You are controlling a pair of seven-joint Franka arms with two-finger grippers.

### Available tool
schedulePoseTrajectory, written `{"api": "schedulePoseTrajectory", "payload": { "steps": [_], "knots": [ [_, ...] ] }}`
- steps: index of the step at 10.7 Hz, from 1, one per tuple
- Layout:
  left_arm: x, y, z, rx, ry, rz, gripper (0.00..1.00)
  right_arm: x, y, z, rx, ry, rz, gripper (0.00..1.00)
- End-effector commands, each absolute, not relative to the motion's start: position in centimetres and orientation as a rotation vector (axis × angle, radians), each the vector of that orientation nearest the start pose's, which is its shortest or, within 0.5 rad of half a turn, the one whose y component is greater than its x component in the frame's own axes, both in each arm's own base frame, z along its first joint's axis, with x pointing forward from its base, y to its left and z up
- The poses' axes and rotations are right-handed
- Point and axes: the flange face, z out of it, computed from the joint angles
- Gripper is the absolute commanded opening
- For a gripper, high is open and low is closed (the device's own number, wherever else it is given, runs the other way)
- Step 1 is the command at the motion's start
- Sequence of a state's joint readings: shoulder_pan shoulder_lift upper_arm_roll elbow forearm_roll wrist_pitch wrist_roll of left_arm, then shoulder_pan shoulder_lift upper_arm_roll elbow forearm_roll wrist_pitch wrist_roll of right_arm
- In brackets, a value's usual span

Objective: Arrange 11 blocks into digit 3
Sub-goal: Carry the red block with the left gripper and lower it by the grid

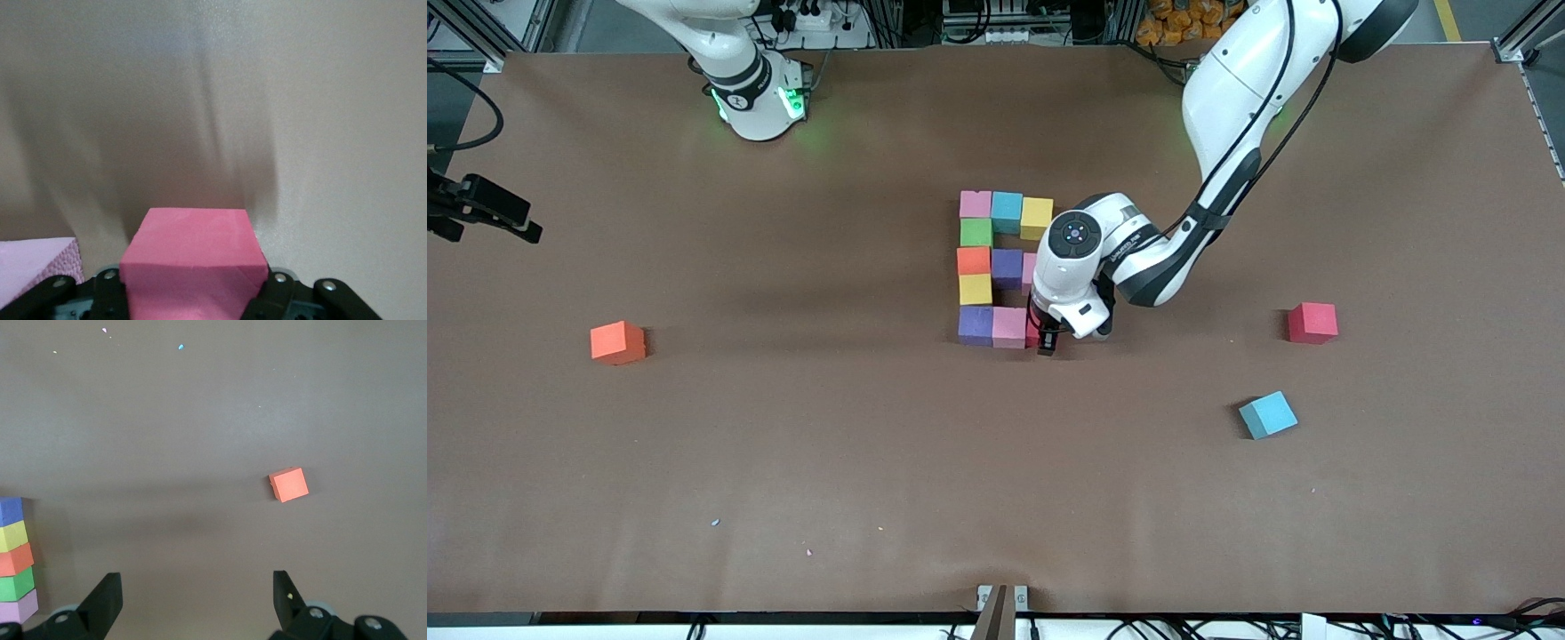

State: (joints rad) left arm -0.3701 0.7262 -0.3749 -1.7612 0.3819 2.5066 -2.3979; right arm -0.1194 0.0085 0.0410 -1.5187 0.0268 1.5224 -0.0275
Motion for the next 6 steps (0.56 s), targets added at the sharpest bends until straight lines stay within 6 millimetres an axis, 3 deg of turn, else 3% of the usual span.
{"api": "schedulePoseTrajectory", "payload": {
  "steps": [1, 5, 6],
  "knots": [
    [50.83, -43.99, 18.40, -2.406, -2.182, -0.004, 0.24, 54.85, -4.21, 64.08, -3.094, 0.096, 0.008, 1.00],
    [50.68, -44.14, 18.16, -2.386, -2.201, -0.004, 0.29, 54.87, -4.21, 64.09, -3.094, 0.096, 0.006, 1.00],
    [50.68, -44.15, 18.16, -2.388, -2.199, -0.005, 0.41, 54.87, -4.21, 64.09, -3.094, 0.096, 0.006, 1.00]
  ]
}}
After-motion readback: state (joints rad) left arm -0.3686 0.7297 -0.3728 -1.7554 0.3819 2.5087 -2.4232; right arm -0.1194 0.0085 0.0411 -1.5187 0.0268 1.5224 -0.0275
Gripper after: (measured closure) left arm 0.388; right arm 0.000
